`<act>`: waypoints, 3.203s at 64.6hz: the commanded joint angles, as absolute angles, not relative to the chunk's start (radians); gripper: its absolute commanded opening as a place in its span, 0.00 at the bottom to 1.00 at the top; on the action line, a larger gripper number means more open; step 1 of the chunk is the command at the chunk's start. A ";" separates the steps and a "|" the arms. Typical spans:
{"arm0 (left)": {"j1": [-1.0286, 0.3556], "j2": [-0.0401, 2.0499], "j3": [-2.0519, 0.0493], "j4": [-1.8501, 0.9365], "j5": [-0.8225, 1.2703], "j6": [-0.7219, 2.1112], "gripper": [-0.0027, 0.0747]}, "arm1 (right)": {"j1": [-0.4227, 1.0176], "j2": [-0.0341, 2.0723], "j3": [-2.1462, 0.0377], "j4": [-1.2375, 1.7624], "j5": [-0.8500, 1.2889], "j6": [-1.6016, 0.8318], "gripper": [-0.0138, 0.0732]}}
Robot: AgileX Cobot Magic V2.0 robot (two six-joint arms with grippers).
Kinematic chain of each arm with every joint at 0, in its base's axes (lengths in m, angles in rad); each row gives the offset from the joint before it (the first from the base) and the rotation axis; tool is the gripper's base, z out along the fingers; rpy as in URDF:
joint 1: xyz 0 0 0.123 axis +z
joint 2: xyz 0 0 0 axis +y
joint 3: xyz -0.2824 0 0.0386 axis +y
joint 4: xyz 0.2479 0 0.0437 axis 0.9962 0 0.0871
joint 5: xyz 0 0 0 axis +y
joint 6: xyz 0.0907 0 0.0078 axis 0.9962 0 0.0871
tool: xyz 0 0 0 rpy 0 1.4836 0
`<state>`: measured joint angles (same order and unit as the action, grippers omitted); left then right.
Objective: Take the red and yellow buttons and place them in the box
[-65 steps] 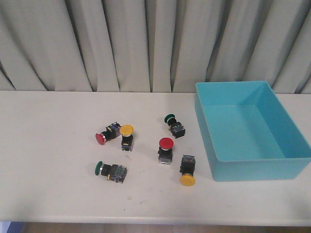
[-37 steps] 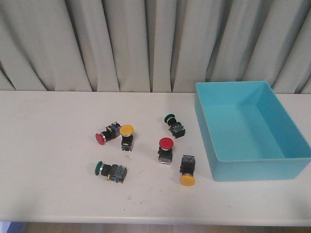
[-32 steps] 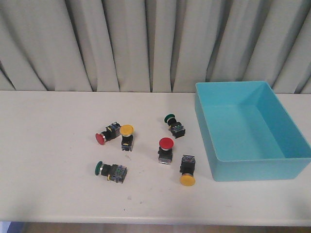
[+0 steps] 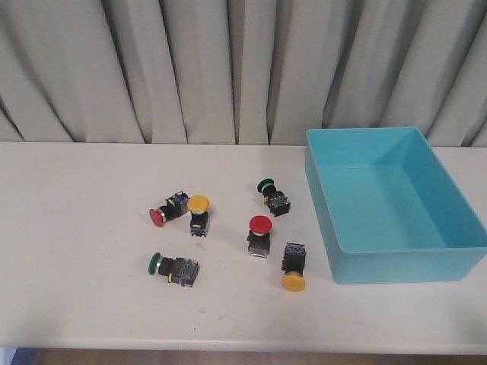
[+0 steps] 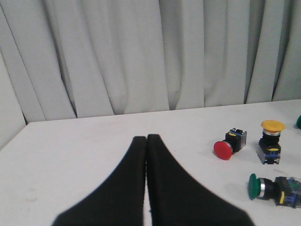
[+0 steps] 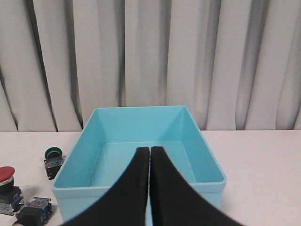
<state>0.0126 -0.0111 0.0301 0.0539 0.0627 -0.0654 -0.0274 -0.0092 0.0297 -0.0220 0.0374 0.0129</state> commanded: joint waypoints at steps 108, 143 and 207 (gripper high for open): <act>-0.058 0.653 -0.552 0.034 0.474 0.024 0.73 | -0.033 0.665 -0.579 -0.046 0.523 0.000 0.80; -0.389 0.908 -0.716 -0.275 0.459 0.480 0.72 | -0.033 0.665 -0.579 -0.045 0.523 0.000 0.78; -0.575 1.903 -1.588 -0.290 0.742 0.850 0.72 | -0.033 0.665 -0.579 -0.043 0.523 0.000 0.78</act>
